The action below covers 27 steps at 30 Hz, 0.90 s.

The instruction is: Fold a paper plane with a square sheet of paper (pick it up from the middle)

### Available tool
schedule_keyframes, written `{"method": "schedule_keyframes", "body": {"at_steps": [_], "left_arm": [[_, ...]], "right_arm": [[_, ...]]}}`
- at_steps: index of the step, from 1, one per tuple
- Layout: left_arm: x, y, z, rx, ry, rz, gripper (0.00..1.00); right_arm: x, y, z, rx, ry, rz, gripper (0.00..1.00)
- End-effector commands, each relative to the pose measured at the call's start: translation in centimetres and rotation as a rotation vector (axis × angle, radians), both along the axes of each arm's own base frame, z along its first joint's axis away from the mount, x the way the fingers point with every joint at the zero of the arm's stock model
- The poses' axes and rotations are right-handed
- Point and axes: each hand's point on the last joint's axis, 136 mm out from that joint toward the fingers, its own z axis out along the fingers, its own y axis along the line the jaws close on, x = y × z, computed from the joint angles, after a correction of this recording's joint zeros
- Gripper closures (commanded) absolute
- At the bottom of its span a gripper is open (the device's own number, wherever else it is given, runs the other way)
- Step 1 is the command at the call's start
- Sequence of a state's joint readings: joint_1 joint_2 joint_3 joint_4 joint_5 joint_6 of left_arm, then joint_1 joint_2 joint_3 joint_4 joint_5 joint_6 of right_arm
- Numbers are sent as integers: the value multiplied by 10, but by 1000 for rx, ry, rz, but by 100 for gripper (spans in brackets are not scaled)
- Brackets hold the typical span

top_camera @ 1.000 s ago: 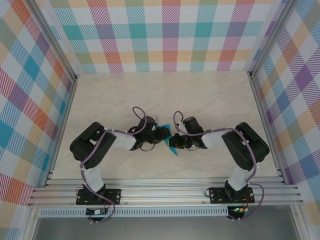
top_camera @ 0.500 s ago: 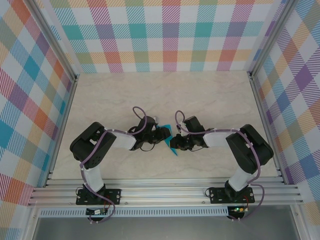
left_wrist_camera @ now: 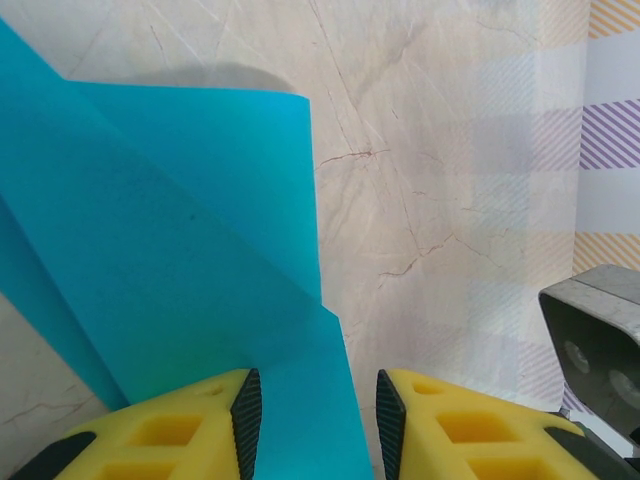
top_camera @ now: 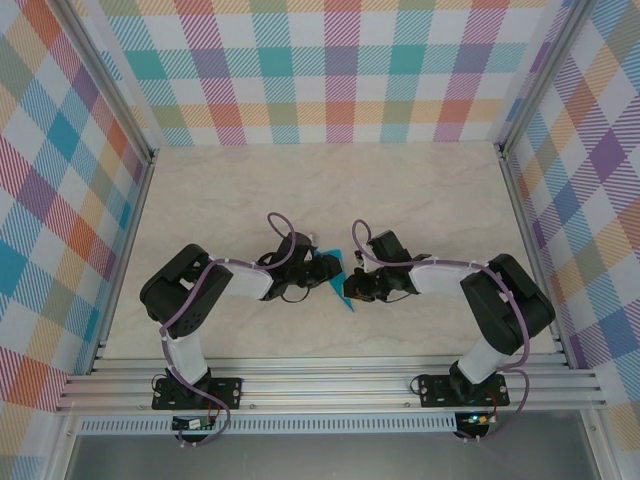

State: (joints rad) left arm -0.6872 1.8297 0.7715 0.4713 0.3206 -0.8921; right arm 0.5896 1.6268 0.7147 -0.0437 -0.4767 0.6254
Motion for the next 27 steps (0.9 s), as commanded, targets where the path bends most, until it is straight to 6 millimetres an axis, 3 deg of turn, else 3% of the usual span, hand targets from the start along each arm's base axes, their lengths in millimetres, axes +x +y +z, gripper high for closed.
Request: {"method": "schedule_keyframes", "body": {"at_steps": [1, 11, 21, 27], "left_arm": [[-15, -3, -17, 55, 47, -36, 62], [-14, -2, -17, 54, 55, -22, 63], [-13, -4, -16, 55, 60, -28, 63], [-13, -4, -15, 53, 58, -29, 63]], "right_arm": [[-5, 0, -3, 6, 34, 15, 92], [-24, -5, -28, -9, 107, 55, 93], [-16, -5, -4, -12, 38, 58, 81], [-19, -10, -10, -40, 41, 74, 78]]}}
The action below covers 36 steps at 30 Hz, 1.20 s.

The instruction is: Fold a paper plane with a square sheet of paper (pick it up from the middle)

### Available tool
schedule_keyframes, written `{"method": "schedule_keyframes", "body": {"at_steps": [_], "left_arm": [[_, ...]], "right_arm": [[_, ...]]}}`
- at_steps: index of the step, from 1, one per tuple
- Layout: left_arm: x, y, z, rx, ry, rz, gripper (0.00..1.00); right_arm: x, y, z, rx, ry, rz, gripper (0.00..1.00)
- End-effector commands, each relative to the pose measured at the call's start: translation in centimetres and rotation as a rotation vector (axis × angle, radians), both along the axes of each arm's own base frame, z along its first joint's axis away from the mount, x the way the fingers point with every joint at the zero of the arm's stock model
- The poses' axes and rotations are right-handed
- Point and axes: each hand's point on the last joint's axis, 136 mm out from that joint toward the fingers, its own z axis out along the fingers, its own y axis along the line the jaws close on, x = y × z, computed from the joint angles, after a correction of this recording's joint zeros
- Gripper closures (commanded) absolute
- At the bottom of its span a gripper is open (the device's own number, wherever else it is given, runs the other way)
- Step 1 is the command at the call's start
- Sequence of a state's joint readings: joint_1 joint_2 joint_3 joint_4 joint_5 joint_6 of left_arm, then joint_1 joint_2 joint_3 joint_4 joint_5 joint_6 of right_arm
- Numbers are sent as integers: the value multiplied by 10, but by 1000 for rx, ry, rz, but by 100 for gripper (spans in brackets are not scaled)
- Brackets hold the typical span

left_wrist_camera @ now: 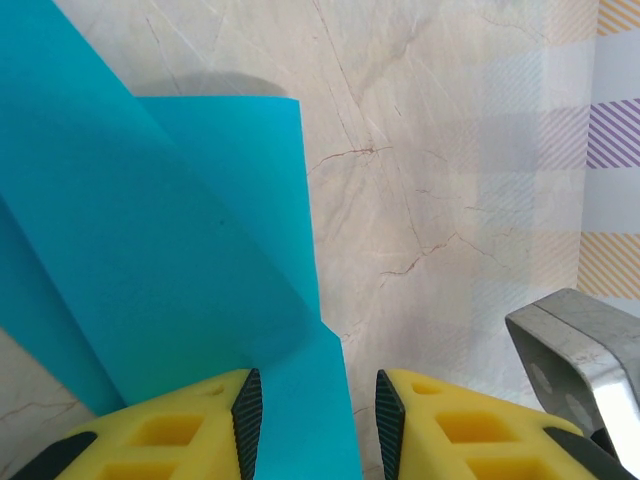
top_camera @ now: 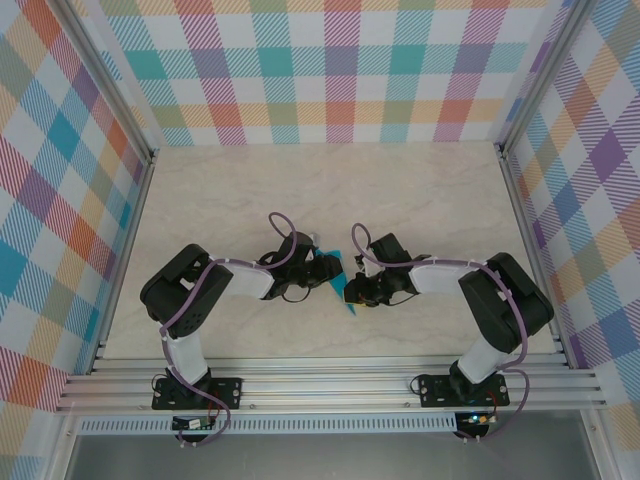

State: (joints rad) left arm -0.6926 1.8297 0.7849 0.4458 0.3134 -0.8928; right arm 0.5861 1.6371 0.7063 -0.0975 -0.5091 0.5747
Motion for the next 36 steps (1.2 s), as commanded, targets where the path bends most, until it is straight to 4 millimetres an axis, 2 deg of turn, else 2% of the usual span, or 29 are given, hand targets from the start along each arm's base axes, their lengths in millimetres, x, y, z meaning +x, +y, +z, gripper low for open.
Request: {"method": "schedule_keyframes", "body": {"at_steps": [1, 7, 19, 22, 27, 36], "left_arm": [[-13, -3, -15, 43, 50, -31, 63], [-12, -4, -15, 42, 52, -33, 63], [-11, -5, -15, 43, 53, -32, 63], [-11, -5, -15, 42, 53, -35, 63], [-10, -6, -14, 43, 52, -35, 63], [-9, -8, -13, 39, 53, -37, 63]], "right_arm": [[-5, -4, -1, -22, -1, 26, 78], [-4, -10, -6, -60, -8, 10, 81], [-7, -23, -16, -112, -22, -19, 94], [-7, -19, -11, -86, -32, -12, 89], [-2, -14, 10, -42, -93, 8, 71], [-2, -10, 5, -82, -121, 69, 66]]}}
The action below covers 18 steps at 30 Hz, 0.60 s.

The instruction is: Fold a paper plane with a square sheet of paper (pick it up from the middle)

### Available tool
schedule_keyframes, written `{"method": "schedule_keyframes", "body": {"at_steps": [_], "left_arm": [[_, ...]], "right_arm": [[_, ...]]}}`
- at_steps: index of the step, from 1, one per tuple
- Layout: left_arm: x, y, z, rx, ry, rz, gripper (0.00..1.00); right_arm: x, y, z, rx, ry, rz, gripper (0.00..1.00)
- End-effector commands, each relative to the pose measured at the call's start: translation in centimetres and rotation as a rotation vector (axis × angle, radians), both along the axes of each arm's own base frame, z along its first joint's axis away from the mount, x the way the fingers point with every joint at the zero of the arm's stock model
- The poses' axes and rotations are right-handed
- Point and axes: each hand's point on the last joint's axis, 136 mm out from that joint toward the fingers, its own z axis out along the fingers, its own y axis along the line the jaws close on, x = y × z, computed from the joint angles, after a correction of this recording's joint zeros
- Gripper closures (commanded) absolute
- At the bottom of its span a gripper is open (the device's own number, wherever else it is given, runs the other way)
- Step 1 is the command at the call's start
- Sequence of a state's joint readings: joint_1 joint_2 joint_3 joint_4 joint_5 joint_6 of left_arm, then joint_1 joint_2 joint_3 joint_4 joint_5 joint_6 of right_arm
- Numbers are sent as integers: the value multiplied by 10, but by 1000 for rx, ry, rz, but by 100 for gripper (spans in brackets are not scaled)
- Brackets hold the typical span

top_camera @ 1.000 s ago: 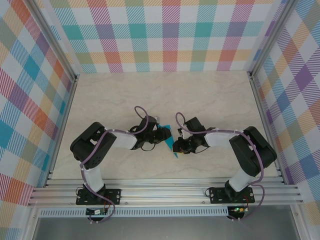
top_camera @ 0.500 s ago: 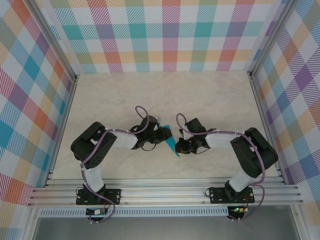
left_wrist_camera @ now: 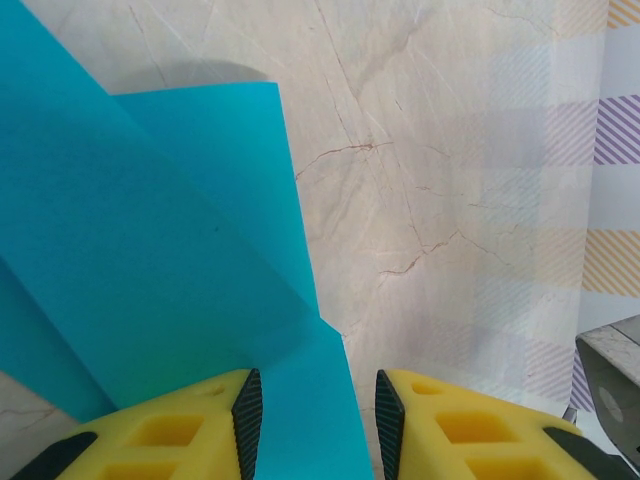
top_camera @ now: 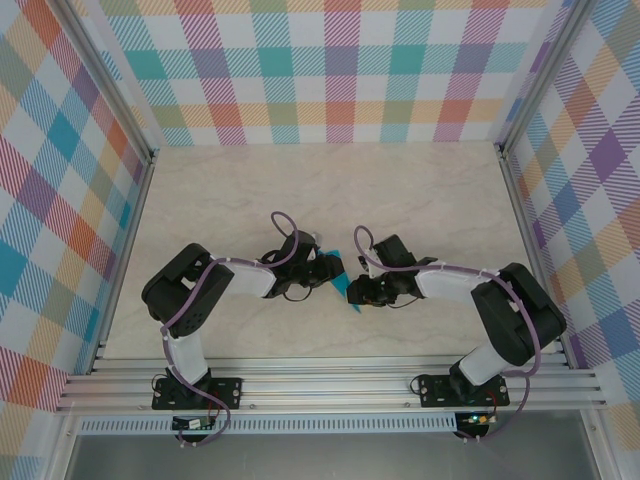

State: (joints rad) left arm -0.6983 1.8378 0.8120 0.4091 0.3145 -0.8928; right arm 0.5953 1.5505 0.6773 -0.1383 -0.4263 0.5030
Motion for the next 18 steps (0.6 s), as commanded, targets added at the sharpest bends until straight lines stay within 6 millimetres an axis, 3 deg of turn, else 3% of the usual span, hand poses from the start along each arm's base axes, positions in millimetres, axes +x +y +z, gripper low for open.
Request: {"method": "schedule_keyframes", "body": {"at_steps": [1, 18], "left_arm": [[-9, -4, -12, 28, 37, -31, 63], [-10, -5, -13, 27, 43, -33, 63]], "right_arm": [[0, 2, -2, -34, -25, 47, 66], [0, -7, -18, -258, -119, 103, 70]]}}
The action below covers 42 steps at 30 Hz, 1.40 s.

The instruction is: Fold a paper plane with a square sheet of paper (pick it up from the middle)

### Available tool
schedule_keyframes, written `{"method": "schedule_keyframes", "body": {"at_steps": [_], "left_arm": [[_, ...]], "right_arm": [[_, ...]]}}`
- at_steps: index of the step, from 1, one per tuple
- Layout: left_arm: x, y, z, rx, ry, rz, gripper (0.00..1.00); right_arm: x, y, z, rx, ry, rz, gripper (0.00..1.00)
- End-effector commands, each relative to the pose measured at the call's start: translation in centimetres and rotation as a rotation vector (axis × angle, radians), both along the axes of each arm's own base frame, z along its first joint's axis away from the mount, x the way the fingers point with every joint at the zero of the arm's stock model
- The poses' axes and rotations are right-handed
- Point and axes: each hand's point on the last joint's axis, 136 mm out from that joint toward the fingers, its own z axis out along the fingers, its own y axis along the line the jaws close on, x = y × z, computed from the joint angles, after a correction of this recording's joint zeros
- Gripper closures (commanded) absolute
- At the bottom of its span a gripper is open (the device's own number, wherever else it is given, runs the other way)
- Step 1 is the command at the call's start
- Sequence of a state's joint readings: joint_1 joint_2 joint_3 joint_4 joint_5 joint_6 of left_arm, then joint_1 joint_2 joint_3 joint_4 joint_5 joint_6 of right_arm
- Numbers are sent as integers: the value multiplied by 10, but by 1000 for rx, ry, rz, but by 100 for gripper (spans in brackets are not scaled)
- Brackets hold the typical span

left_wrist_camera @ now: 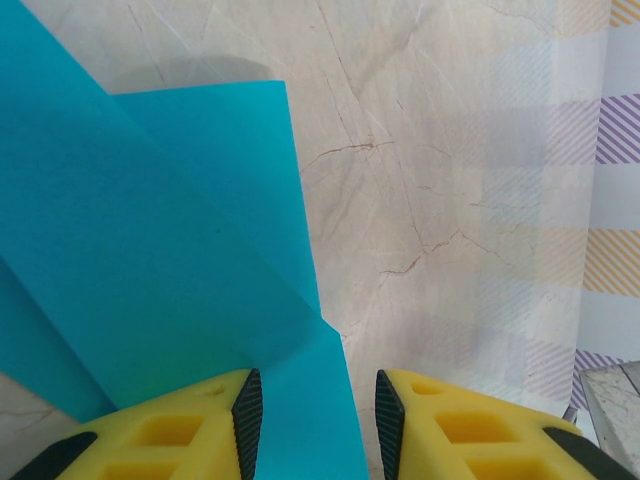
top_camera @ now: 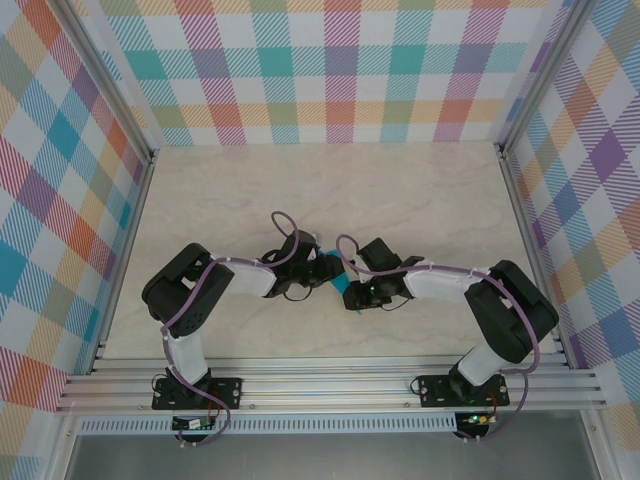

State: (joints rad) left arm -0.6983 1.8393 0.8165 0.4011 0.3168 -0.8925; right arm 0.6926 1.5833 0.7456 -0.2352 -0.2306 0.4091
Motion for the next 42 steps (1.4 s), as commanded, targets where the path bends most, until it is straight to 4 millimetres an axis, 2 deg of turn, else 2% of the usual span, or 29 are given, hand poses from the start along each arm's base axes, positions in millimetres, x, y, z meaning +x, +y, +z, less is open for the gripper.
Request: {"method": "schedule_keyframes", "body": {"at_steps": [1, 9, 15, 24, 30, 40, 42], "left_arm": [[-9, -4, -12, 23, 37, -31, 63], [-9, -5, -13, 24, 39, -33, 63], [-10, -4, -14, 25, 42, -34, 63], [-11, -3, -15, 34, 44, -37, 63], [-11, -2, -16, 40, 46, -35, 63], [-11, -1, -17, 44, 48, -33, 63], [-11, -1, -17, 46, 46, -35, 63]], "right_arm": [[0, -9, -8, -82, -14, 7, 71], [1, -16, -13, -130, -38, -10, 77], [1, -19, -15, -135, -48, -26, 86], [-3, -4, -6, 11, -22, -10, 96], [-9, -4, -8, 127, 73, -50, 95], [-11, -11, -12, 220, 180, -116, 95], [-12, -12, -11, 236, 198, -122, 92]]}}
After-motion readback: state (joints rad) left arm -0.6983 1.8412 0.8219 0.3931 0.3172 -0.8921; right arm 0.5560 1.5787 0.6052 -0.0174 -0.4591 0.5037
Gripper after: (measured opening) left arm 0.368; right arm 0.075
